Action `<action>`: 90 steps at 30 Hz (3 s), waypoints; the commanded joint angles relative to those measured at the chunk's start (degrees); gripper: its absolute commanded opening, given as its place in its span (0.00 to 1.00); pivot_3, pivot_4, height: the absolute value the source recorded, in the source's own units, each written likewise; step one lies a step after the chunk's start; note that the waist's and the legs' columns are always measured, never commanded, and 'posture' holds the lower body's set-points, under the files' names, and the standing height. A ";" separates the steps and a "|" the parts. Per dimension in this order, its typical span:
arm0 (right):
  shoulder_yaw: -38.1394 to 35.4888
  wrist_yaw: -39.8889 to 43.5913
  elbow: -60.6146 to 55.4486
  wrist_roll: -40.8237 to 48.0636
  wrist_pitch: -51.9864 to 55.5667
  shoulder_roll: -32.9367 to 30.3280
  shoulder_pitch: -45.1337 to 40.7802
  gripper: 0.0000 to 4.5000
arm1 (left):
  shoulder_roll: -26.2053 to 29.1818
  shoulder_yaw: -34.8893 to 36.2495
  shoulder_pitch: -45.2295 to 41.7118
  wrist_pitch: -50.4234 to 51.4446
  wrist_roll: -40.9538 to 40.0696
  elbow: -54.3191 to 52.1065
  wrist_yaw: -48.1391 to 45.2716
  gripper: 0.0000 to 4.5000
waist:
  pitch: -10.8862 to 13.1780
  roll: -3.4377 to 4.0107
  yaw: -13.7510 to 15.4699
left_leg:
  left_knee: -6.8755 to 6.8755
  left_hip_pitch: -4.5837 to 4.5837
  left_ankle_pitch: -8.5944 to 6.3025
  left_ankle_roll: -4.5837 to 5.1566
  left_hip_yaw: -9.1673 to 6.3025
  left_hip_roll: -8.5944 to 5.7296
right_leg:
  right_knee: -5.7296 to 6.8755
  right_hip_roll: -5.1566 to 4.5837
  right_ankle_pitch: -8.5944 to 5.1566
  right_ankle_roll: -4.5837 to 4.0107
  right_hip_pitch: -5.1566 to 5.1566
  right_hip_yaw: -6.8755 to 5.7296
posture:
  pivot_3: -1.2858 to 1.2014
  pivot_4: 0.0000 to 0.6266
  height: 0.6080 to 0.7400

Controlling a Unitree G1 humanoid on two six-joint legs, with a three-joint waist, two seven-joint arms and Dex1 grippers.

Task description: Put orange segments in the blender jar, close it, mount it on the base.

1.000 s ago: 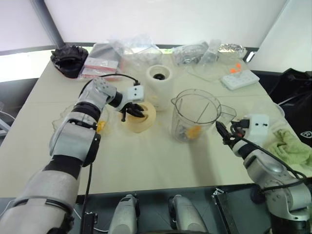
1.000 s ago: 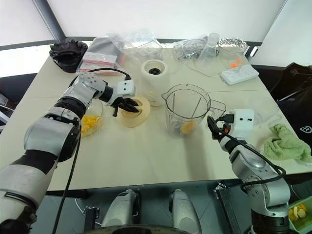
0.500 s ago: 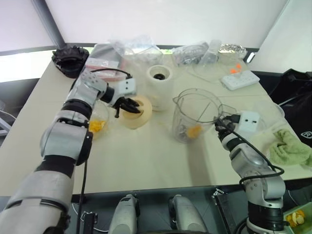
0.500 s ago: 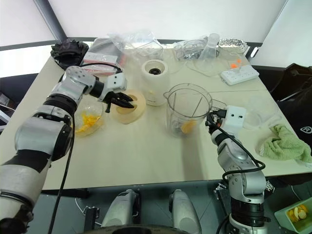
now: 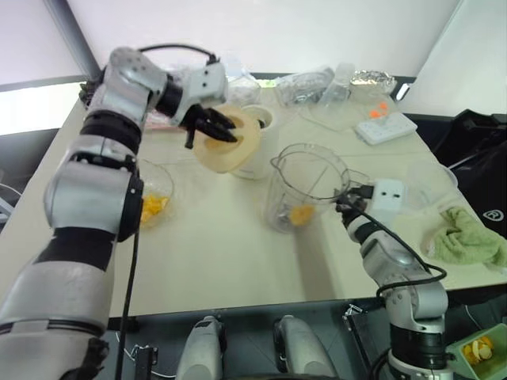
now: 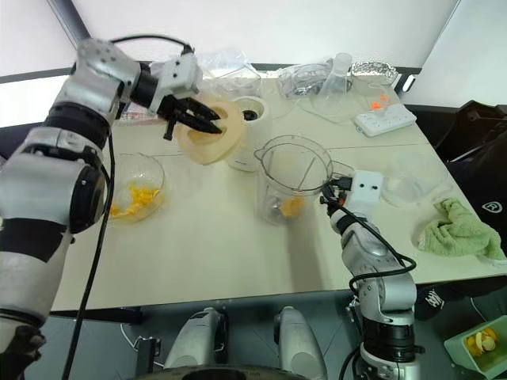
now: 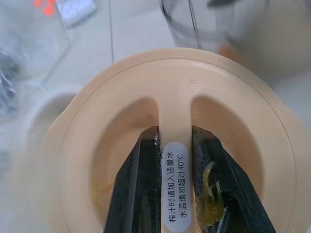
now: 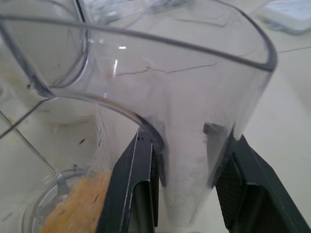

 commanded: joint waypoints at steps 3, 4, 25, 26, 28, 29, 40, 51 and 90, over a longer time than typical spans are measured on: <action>3.52 3.37 -3.81 -0.77 0.07 -0.61 -1.48 0.21 | -1.49 2.09 -5.19 -0.68 -2.23 -0.20 -1.37 0.07 | 0.00 0.01 -0.09 | 0.00 -0.02 -0.03 0.04 0.00 0.01 | 0.00 0.01 -0.01 0.00 -0.02 0.01 | 0.52 0.24 1.00; 4.68 3.88 -3.54 -1.61 0.45 -1.20 -1.47 0.21 | -2.11 2.05 -5.52 -0.78 -2.35 -0.22 -2.35 0.07 | 0.00 0.01 -0.10 | 0.00 -0.02 -0.03 0.04 0.00 0.02 | 0.00 0.02 -0.01 0.00 -0.03 0.01 | 0.52 0.24 1.00; 7.94 8.61 -0.93 -7.47 -0.45 -2.48 -0.30 0.21 | 3.76 -37.74 0.38 10.25 -42.50 -27.84 -3.88 0.07 | 0.00 0.03 -0.38 | 0.04 0.02 -0.04 0.06 -0.02 0.15 | 0.09 0.13 -0.02 -0.05 -0.04 0.14 | 0.52 0.24 1.00; 7.99 8.63 -0.98 -7.62 -0.49 -2.41 -0.22 0.21 | 4.64 -39.91 0.49 11.08 -44.43 -29.00 -3.88 0.07 | 0.00 0.03 -0.30 | 0.04 0.03 -0.04 0.06 -0.01 0.15 | 0.09 0.13 -0.06 -0.12 -0.04 0.14 | 0.52 0.24 1.00; 8.51 8.93 -1.25 -8.51 -0.72 -2.93 0.06 0.21 | 5.81 -43.15 0.42 12.61 -47.38 -30.49 -3.88 0.07 | 0.00 0.03 -0.08 | 0.08 0.03 -0.04 0.06 -0.01 0.14 | 0.10 0.13 -0.10 -0.20 -0.04 0.14 | 0.52 0.24 1.00; 8.78 9.13 -1.35 -8.97 -0.94 -3.24 0.21 0.21 | 6.29 -44.52 0.32 12.76 -48.40 -31.04 -3.88 0.07 | 0.00 0.03 -0.06 | 0.11 0.03 -0.04 0.06 0.00 0.14 | 0.10 0.13 -0.11 -0.21 -0.03 0.14 | 0.52 0.24 1.00; 8.85 9.76 -3.20 -10.92 -1.25 -3.62 -0.58 0.21 | 6.34 -52.75 1.01 7.98 -50.40 -30.76 -3.88 0.07 | -0.01 0.04 -0.03 | 0.15 0.03 -0.04 0.06 0.03 0.13 | 0.09 0.16 -0.13 -0.25 -0.03 0.16 | 0.52 0.24 1.00; 6.64 12.63 -7.89 -6.22 -3.44 0.01 1.39 0.21 | 2.03 -54.61 2.17 0.09 -44.04 -20.23 -3.88 0.07 | -0.01 0.04 0.15 | 0.18 0.01 -0.04 0.07 0.03 0.13 | 0.05 0.17 -0.14 -0.27 -0.03 0.18 | 0.52 0.24 1.00; 6.64 12.82 -8.69 -7.76 -2.32 -0.22 -0.35 0.21 | -0.09 -48.53 17.79 21.83 -25.39 -27.69 -3.26 0.07 | -1.36 0.16 0.00 | 0.11 0.61 -0.23 0.38 0.04 0.19 | 0.00 0.24 -0.29 -0.58 0.46 0.24 | 0.52 0.24 1.00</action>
